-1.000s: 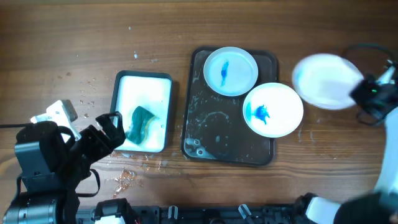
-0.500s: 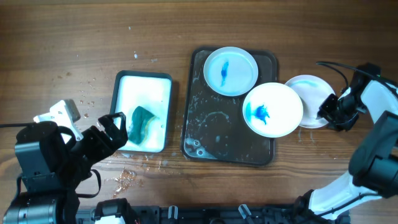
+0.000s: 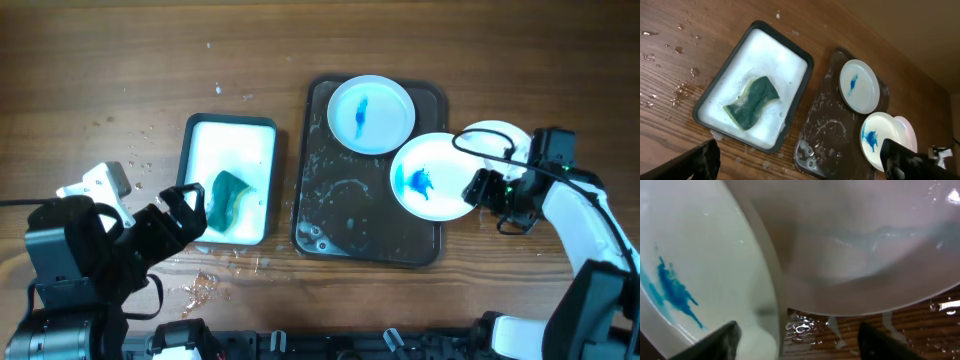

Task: Clean dirty plates on tray and stack at the side
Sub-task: 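Grasp the sponge with the left gripper and the next plate with the right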

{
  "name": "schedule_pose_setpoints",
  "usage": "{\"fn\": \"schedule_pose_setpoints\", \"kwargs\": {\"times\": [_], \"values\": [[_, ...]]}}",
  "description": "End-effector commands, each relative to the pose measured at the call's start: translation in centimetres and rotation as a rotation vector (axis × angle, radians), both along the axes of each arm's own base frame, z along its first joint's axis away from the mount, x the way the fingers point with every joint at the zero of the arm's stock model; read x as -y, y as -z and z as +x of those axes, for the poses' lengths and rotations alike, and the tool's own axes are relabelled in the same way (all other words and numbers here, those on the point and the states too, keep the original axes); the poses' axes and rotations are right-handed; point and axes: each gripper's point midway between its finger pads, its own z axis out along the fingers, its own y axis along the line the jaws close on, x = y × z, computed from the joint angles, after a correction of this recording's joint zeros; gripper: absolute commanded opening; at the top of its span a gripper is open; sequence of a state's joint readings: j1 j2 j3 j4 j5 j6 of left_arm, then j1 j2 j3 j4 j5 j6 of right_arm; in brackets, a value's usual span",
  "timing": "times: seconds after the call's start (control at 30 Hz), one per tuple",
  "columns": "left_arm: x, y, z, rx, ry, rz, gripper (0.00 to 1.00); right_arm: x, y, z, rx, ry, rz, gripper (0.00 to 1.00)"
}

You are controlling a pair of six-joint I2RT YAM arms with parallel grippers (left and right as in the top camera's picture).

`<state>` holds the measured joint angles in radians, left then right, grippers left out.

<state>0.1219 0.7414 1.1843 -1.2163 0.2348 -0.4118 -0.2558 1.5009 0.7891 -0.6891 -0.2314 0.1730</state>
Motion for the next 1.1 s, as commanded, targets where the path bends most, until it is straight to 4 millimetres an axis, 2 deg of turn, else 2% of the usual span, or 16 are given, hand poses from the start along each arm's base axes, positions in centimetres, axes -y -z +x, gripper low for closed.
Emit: {"fn": "schedule_pose_setpoints", "kwargs": {"times": [0.0,0.13,0.2,0.27,0.37,0.47,0.53,0.57,0.67,0.73,0.8,0.9,0.97,1.0,1.03,1.07], "values": [[0.2,-0.4,0.0,0.012,0.014,-0.001,1.0,-1.2,-0.3,0.5,0.022,-0.027,0.061,0.11],[1.1,-0.6,-0.1,0.017,0.053,-0.038,1.0,-2.0,-5.9,1.1,0.078,-0.042,0.104,0.04],[1.2,-0.7,0.4,0.026,0.062,-0.042,1.0,-4.7,-9.3,0.4,0.143,-0.116,0.158,0.04],[1.1,0.1,0.9,-0.022,0.062,-0.05,1.0,-7.4,-10.1,-0.5,0.158,-0.234,0.158,0.04],[1.1,3.3,1.5,-0.201,0.062,-0.077,0.93,-12.1,-6.6,-2.1,0.055,-0.265,0.102,0.04],[2.2,5.7,2.0,-0.339,0.113,-0.088,0.85,-14.0,-0.6,-3.5,-0.063,0.016,0.066,0.04],[3.4,6.5,2.2,-0.384,0.166,-0.08,0.86,-14.7,1.1,-3.2,-0.053,0.043,0.081,0.04],[3.7,7.4,2.4,-0.423,0.19,-0.019,0.86,-13.8,1.2,-1.9,0.006,0.024,0.016,0.14],[4.2,9.8,2.7,-0.514,0.225,0.139,0.94,-13.2,-4.4,0.7,0.156,-0.127,-0.078,0.25],[3.4,12.0,2.7,-0.599,0.096,0.175,0.97,-12.7,-9.2,1.5,0.25,-0.194,-0.123,0.32],[3.8,17.6,2.9,-0.709,0.038,0.163,0.92,-12.8,-14.5,1.6,0.39,-0.322,-0.147,0.36],[3.6,24.1,3.6,-0.784,0.016,0.196,0.78,-12.6,-15.6,0.8,0.416,-0.317,-0.14,0.38],[3.0,26.8,4.1,-0.81,0.004,0.24,0.7,-12.6,-15.2,0.6,0.395,-0.319,-0.138,0.38],[2.9,28.3,4.7,-0.822,0.007,0.26,0.56,-12.8,-14.8,0.4,0.376,-0.328,-0.124,0.38],[3.1,29.3,5.0,-0.832,0.012,0.258,0.24,-13.0,-14.6,0.2,0.363,-0.335,-0.112,0.38],[3.2,29.6,5.0,-0.838,0.013,0.256,0.04,-13.1,-14.5,0.0,0.355,-0.339,-0.107,0.38]]}}
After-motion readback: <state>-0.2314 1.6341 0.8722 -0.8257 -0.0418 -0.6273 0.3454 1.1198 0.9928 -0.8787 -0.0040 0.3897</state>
